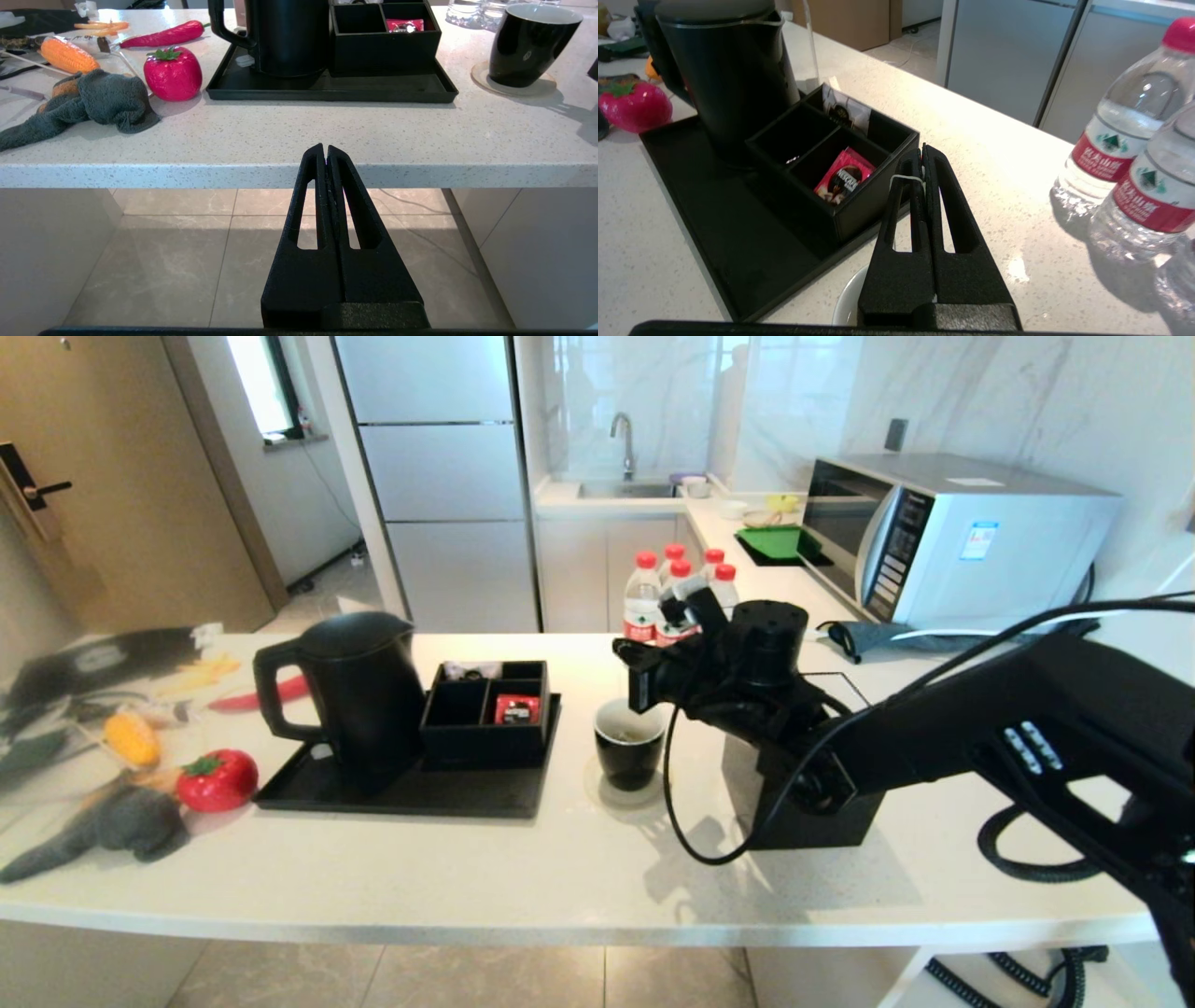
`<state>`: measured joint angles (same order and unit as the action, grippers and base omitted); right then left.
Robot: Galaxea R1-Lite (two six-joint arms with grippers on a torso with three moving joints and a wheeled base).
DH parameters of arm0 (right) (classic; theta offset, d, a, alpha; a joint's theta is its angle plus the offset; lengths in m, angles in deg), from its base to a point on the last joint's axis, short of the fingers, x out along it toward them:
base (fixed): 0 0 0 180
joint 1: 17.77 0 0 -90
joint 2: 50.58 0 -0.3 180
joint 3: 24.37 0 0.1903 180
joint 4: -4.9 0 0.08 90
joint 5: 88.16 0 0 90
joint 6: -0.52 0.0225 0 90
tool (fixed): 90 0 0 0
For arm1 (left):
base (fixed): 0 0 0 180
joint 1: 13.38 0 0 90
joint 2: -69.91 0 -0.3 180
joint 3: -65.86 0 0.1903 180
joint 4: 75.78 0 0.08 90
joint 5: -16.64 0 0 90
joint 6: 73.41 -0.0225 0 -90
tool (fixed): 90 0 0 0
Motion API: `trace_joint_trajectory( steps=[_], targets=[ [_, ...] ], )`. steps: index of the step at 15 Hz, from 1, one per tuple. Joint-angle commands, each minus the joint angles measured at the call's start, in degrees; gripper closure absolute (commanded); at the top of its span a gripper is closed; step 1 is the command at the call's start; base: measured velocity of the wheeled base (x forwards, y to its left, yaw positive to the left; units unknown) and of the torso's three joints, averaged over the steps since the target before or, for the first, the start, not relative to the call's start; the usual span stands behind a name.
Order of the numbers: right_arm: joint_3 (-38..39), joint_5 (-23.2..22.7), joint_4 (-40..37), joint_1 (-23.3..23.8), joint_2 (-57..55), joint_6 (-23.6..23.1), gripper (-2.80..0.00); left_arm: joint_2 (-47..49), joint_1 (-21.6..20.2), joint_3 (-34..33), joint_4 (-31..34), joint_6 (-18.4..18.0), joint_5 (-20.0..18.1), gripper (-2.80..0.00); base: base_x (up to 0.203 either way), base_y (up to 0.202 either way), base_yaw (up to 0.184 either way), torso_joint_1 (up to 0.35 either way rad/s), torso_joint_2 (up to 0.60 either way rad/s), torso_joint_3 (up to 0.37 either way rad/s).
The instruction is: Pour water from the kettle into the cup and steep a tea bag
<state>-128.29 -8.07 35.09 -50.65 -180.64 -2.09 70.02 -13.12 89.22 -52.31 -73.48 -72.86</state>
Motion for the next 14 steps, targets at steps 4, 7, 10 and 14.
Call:
trace_joint_trajectory(
  steps=[4,7,10,14],
  targets=[
    [-2.09,-0.09,0.00,0.18,3.18,0.05,0.00,-0.02,0.00,0.00,-0.01,0.07,0.03,0.00,0.000,0.000,0.000,0.000,0.00,0.000],
    [-3.44,-0.11,-0.99,0.09,4.06,0.03,0.00,-0.02,0.00,0.00,-0.01,0.07,0.03,0.00,0.000,0.000,0.000,0.000,0.00,0.000],
    [-2.96,-0.10,-0.74,0.09,3.87,-0.03,0.00,-0.02,0.00,0.00,-0.01,0.07,0.03,0.00,0.000,0.000,0.000,0.000,0.00,0.000],
    [2.43,-0.11,1.27,-0.21,3.40,-0.19,0.00,-0.02,0.00,0.00,-0.01,0.07,0.03,0.00,0.000,0.000,0.000,0.000,0.00,0.000]
  ],
)
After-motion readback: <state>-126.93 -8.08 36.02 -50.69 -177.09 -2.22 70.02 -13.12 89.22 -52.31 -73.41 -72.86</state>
